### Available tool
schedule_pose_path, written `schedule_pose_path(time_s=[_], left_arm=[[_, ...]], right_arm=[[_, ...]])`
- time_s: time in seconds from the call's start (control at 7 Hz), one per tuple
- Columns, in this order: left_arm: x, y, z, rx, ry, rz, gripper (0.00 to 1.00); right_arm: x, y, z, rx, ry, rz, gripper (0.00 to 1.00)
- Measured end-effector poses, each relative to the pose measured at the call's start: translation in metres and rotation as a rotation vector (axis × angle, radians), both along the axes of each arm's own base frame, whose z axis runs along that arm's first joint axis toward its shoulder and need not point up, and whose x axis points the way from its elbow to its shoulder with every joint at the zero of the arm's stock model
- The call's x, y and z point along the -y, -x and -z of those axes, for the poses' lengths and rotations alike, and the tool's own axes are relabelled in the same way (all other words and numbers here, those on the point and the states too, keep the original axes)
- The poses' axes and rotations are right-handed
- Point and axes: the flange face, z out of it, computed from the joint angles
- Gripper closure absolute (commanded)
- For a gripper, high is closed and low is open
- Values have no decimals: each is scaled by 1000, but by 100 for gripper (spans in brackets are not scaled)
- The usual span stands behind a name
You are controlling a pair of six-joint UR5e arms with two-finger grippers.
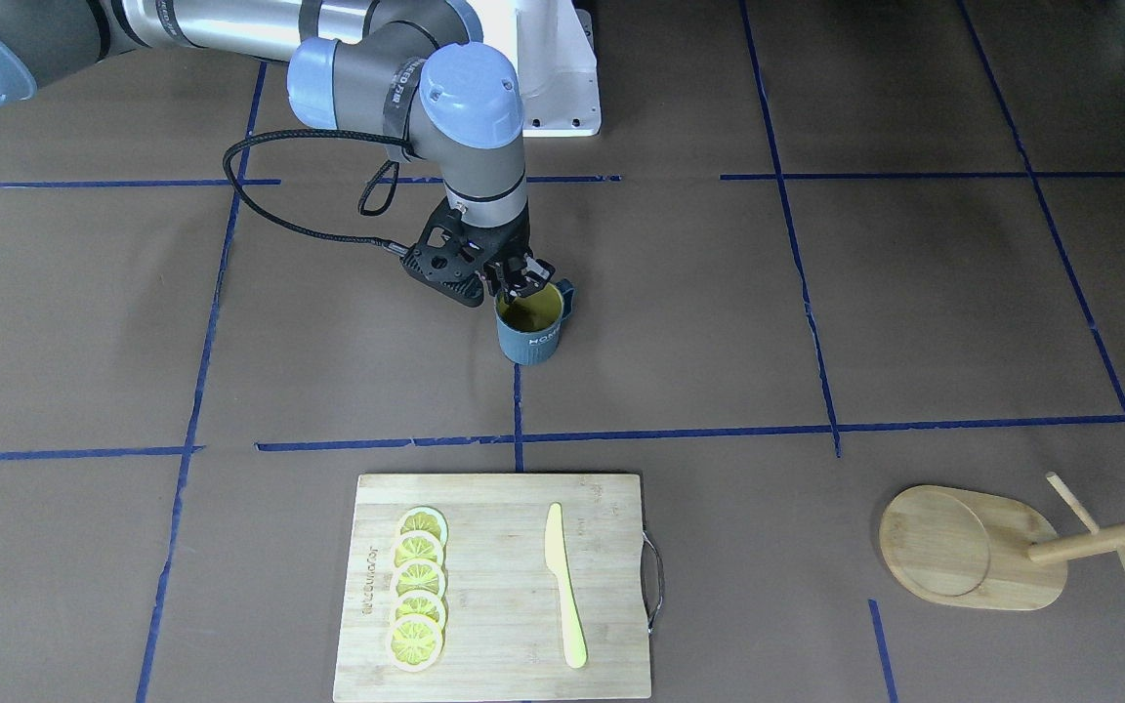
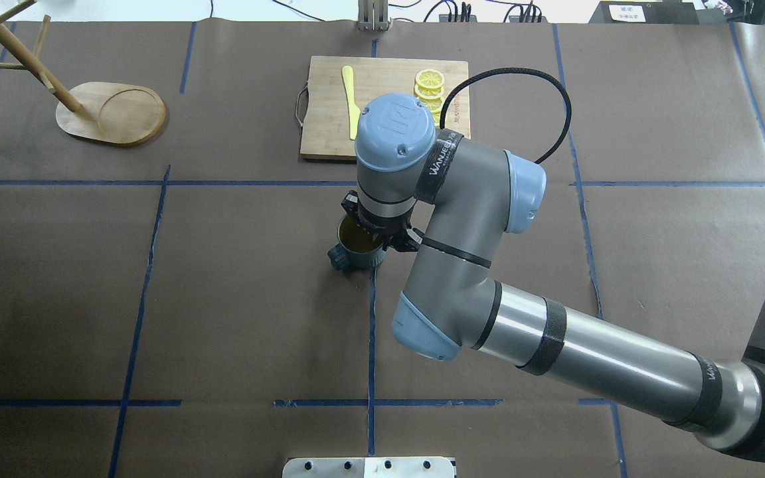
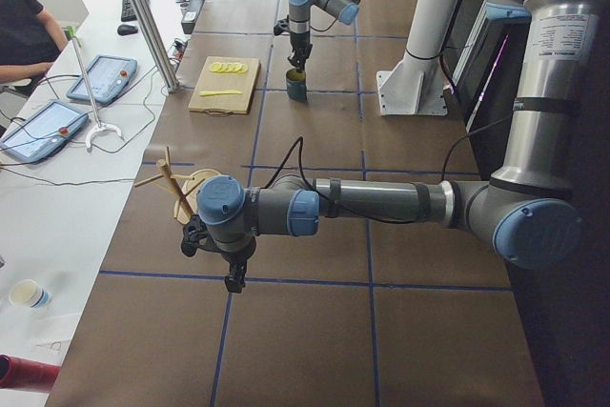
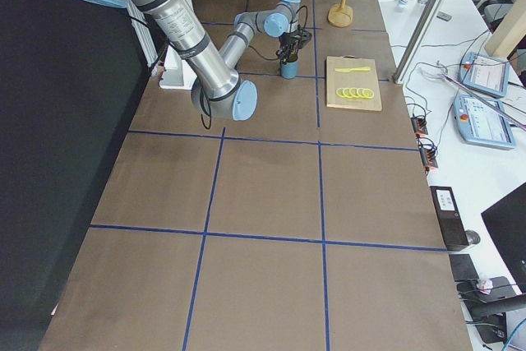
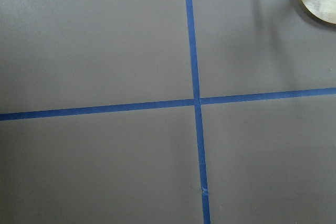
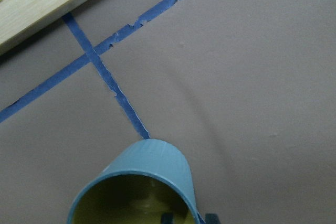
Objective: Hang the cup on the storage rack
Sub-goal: 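Carry the blue mug with the right gripper and set it near the cutting board, then open the right gripper and withdraw it while the left arm reaches toward the mug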
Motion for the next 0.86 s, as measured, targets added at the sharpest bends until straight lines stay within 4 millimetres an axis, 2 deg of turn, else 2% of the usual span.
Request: schedule_pose_path(time_s=[0.43, 0.57, 0.71, 0.86], left_arm=[[2, -1, 3, -2, -9, -5, 0], [11, -2, 12, -8, -29, -11, 0], [21, -5, 24, -22, -50, -16, 0], [28, -12, 34, -40, -66, -26, 0]], right_arm=[[-1, -6, 8, 17, -11, -2, 0], [0, -14, 14, 30, -20, -6, 0], [4, -25, 18, 44, -29, -15, 0], [10, -45, 19, 62, -43, -27, 0]])
